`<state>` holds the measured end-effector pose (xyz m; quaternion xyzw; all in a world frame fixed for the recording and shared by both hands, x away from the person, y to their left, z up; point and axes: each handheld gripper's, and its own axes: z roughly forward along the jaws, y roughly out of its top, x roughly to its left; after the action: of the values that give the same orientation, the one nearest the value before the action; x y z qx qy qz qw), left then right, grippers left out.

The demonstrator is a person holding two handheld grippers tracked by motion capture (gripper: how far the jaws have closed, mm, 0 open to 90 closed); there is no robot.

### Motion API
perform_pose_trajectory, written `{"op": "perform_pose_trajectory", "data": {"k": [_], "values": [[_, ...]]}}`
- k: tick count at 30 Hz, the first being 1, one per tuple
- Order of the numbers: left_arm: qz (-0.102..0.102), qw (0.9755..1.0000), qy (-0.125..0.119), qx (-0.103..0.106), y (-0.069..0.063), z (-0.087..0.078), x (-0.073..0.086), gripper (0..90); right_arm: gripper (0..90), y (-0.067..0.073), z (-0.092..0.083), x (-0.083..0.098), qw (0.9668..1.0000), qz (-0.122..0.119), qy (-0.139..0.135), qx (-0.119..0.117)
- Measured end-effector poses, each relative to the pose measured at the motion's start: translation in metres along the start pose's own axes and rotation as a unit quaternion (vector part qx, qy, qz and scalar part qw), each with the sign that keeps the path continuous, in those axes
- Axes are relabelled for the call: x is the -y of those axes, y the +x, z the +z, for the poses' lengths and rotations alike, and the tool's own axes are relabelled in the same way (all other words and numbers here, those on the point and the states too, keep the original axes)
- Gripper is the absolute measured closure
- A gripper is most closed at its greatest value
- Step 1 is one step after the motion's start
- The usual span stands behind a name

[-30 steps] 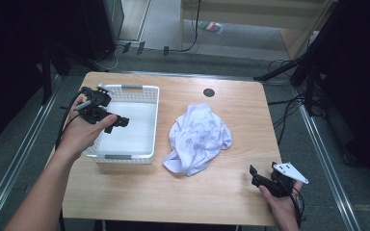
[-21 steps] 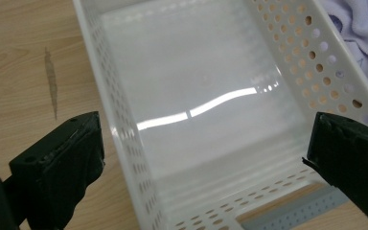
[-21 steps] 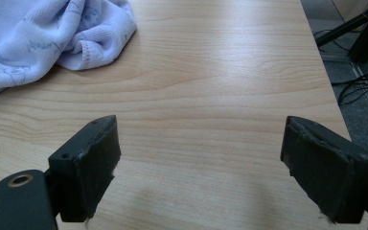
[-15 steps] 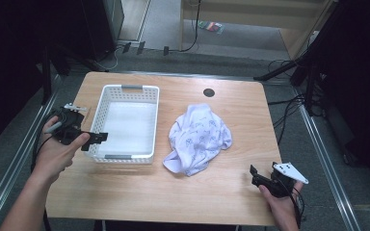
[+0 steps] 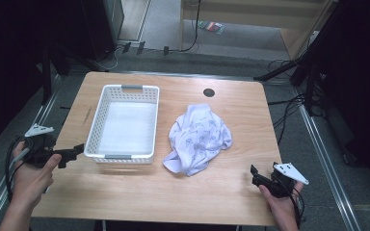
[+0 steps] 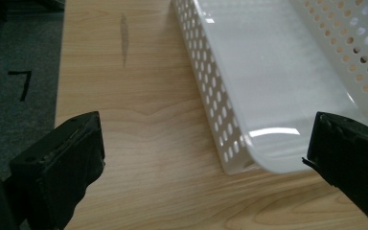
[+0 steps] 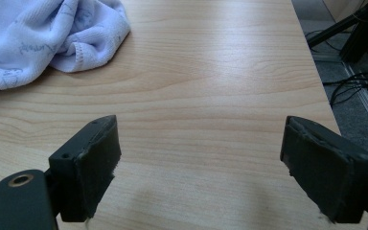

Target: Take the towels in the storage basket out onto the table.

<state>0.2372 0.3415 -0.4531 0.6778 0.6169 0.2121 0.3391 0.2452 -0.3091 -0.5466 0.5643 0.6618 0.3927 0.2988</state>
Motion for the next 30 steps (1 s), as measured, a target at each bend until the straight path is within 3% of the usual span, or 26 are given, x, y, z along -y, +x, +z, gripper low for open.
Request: {"op": "perform_pose_trajectory", "data": {"k": [6,11,13,15,17,18,20,21,25,30], "values": [[-0.027,0.9986,-0.046,-0.005,0.023,-0.007,0.034,0.0,13.6,0.0,0.0,0.0,1.0,-0.001,0.003,0.0],[-0.043,0.9954,-0.085,-0.008,0.036,-0.001,0.073,0.0,13.6,0.0,0.001,0.0,1.0,-0.002,0.003,0.003],[-0.046,0.9946,-0.092,0.004,0.039,0.002,0.081,0.0,13.6,0.0,0.0,0.0,1.0,-0.002,0.004,0.004],[-0.038,0.9929,-0.112,0.001,0.04,0.005,0.088,0.0,13.6,0.0,0.001,0.0,1.0,-0.002,0.004,0.004],[-0.057,0.9909,-0.121,0.01,0.045,0.012,0.095,0.0,13.6,0.0,0.0,0.0,1.0,-0.002,0.004,0.004],[-0.064,0.9902,-0.124,0.015,0.046,0.015,0.097,0.0,13.6,0.0,0.0,0.0,1.0,-0.001,0.001,0.003],[-0.063,0.9911,-0.115,0.022,0.046,0.019,0.098,0.0,13.5,0.0,0.0,0.0,1.0,0.0,-0.001,0.001],[-0.056,0.9914,-0.117,0.018,0.045,0.021,0.098,0.0,13.5,0.0,0.0,0.0,1.0,0.001,0.001,0.001],[-0.062,0.9931,-0.099,-0.003,0.044,0.025,0.097,0.0,13.5,0.0,0.0,0.0,1.0,0.001,0.001,-0.002],[-0.066,0.9932,-0.095,-0.009,0.044,0.026,0.097,0.0,13.5,-0.001,0.0,0.0,1.0,0.0,0.001,-0.004]]}}
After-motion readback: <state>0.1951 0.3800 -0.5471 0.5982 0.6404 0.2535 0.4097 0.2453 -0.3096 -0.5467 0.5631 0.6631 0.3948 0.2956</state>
